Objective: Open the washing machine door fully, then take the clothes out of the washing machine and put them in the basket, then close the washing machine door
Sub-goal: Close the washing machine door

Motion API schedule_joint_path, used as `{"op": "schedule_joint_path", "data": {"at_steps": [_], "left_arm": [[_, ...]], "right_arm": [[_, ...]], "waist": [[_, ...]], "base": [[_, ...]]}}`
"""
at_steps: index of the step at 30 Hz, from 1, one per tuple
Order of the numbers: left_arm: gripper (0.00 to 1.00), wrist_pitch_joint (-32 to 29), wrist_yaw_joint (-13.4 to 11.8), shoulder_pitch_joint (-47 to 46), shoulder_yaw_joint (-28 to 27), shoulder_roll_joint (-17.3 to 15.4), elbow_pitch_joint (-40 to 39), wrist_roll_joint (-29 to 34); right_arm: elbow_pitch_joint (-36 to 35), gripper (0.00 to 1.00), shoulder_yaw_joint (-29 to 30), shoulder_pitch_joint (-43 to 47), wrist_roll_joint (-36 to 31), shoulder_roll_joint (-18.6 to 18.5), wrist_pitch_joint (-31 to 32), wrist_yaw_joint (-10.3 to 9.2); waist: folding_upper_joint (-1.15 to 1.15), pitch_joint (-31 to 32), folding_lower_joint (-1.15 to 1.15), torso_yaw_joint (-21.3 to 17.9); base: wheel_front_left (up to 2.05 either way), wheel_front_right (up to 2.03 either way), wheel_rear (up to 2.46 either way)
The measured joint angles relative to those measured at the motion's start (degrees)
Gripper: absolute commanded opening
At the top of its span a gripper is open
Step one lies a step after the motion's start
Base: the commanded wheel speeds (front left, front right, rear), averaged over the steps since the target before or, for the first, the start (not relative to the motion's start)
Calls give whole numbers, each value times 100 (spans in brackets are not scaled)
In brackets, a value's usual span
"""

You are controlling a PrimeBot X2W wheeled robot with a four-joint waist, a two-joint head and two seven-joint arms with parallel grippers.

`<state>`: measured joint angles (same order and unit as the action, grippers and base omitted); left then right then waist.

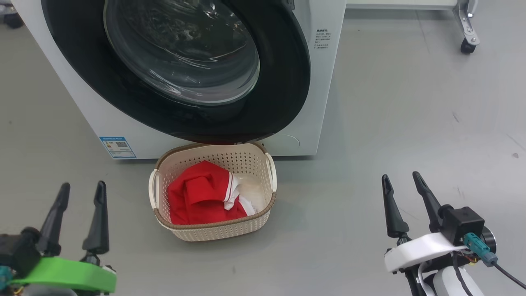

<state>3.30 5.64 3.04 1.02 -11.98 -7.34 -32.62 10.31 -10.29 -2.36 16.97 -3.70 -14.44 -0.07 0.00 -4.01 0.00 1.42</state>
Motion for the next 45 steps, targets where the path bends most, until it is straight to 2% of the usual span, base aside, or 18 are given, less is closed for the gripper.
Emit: {"op": "schedule_joint_path", "data": {"at_steps": [8, 13, 20, 25, 45], "left_arm": [[100, 269, -465, 448, 464, 18, 183, 917], [100, 313, -706, 665, 658, 123, 312, 1117], [100, 409, -888, 784, 810, 214, 376, 1345], [100, 460, -921, 787, 846, 359, 409, 1354], [100, 519, -1051, 787, 884, 428, 436, 1473]], "right_arm": [[42, 100, -12, 314, -12, -3, 0, 0], [89, 100, -22, 464, -26, 2, 0, -1], [88, 100, -24, 561, -43, 8, 0, -5], [82, 100, -23, 615, -43, 10, 0, -5], [40, 100, -27, 637, -44, 15, 0, -5]], "waist": [[0, 206, 0, -30], [0, 311, 0, -59], [0, 386, 0, -74], [0, 405, 0, -79], [0, 401, 0, -68]], "base": [[0, 0, 0], [0, 0, 0], [0, 0, 0], [0, 0, 0], [0, 0, 0]]}}
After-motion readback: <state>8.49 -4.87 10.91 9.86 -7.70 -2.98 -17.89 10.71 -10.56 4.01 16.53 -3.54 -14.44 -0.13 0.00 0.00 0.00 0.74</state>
